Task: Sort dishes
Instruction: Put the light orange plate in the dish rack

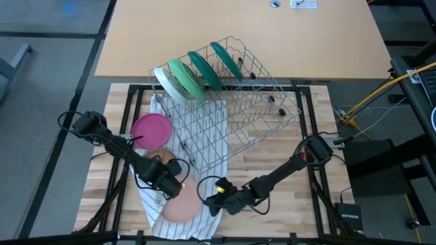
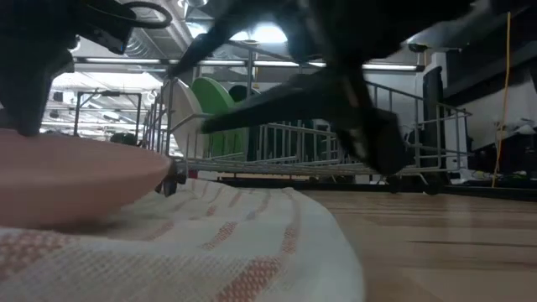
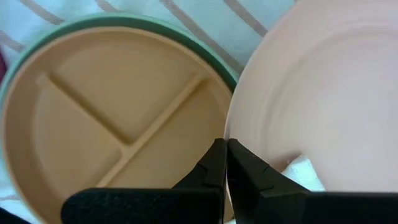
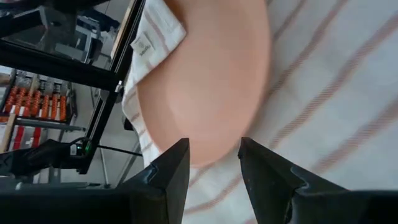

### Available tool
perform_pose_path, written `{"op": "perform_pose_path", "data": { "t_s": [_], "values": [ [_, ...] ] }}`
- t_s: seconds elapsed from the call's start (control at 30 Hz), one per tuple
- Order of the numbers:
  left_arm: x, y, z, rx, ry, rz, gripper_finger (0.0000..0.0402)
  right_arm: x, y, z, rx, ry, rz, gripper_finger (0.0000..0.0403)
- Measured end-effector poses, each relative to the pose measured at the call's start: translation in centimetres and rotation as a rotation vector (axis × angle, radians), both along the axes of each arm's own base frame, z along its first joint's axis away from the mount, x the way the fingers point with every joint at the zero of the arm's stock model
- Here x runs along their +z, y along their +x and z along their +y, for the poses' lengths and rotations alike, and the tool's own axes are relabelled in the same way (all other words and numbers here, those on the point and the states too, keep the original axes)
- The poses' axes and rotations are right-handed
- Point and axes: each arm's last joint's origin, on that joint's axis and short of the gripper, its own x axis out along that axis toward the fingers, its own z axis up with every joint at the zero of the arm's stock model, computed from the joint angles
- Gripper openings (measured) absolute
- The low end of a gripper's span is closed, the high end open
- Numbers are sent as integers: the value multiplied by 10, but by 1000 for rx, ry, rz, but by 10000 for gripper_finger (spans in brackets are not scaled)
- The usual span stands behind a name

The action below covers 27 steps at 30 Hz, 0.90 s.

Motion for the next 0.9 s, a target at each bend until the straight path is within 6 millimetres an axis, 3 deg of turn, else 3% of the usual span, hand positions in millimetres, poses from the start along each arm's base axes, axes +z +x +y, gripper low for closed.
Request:
{"op": "perform_pose_path", "data": {
  "t_s": [0.23, 0.47, 0.9],
  "values": [
    [0, -6, -9, -13, -3, -4, 0, -11, 17, 1, -27, 71, 57, 145],
    [0, -8, -13, -19, -8, -9, 0, -22, 12, -1, -90, 99, 168, 145],
    [1, 2, -17, 21, -42, -119, 0, -19, 13, 0, -99, 133, 143, 145]
  ]
}}
